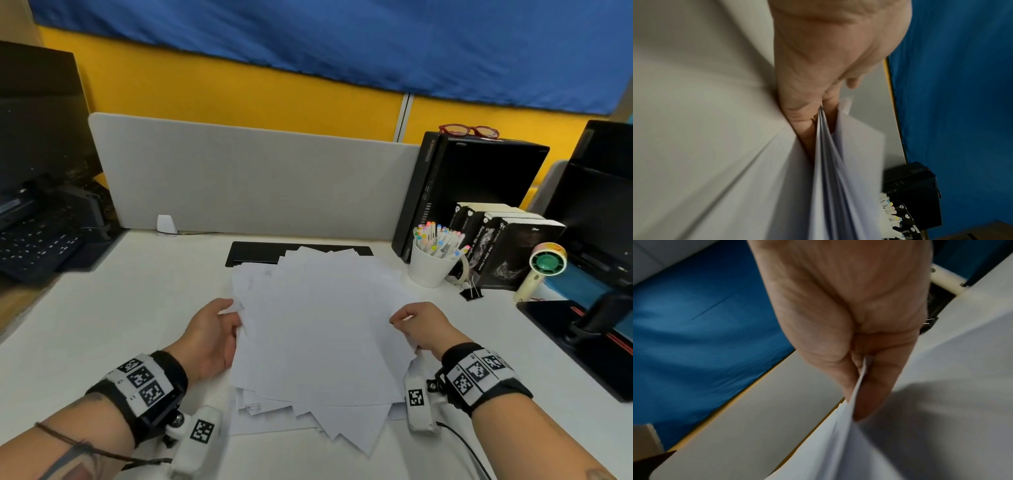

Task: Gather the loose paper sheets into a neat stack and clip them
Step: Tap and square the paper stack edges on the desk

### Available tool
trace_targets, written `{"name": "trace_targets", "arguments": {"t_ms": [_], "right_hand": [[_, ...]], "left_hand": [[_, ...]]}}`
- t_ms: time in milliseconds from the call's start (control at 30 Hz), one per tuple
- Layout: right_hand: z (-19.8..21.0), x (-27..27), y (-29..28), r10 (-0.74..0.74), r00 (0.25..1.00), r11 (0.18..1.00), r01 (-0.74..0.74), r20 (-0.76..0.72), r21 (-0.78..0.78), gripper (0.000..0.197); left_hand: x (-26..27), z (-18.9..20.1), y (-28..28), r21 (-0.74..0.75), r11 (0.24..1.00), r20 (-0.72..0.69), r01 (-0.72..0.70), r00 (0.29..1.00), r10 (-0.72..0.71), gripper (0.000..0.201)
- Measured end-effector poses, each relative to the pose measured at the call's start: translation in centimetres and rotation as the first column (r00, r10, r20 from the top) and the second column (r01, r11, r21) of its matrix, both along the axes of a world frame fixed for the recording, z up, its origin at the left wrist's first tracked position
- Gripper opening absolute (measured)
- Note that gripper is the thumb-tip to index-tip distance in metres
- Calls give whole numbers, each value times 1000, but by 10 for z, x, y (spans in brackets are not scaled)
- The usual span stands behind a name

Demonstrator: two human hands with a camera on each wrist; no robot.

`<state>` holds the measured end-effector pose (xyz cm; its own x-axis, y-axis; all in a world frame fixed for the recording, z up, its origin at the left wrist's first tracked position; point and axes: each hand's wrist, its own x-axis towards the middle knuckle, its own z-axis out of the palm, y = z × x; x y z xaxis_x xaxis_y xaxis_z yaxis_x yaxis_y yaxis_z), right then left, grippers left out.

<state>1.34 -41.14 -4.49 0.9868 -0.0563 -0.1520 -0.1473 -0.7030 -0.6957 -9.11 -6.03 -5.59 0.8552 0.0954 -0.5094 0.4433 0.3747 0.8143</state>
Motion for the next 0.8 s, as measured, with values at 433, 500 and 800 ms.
{"name": "trace_targets", "arguments": {"t_ms": [433,500,800], "right_hand": [[0,4,9,-174,983,974,163,64,158,23],[-1,3,10,-187,981,964,172,59,201,23],[-3,-12,25,-48,993,983,66,-108,173,14]], "left_hand": [[2,-1,-7,197,980,-2,9,1000,-9,67],[0,-2,-7,196,978,33,69,996,-77,49],[-5,-4,-1,193,943,67,271,955,-289,57]]}}
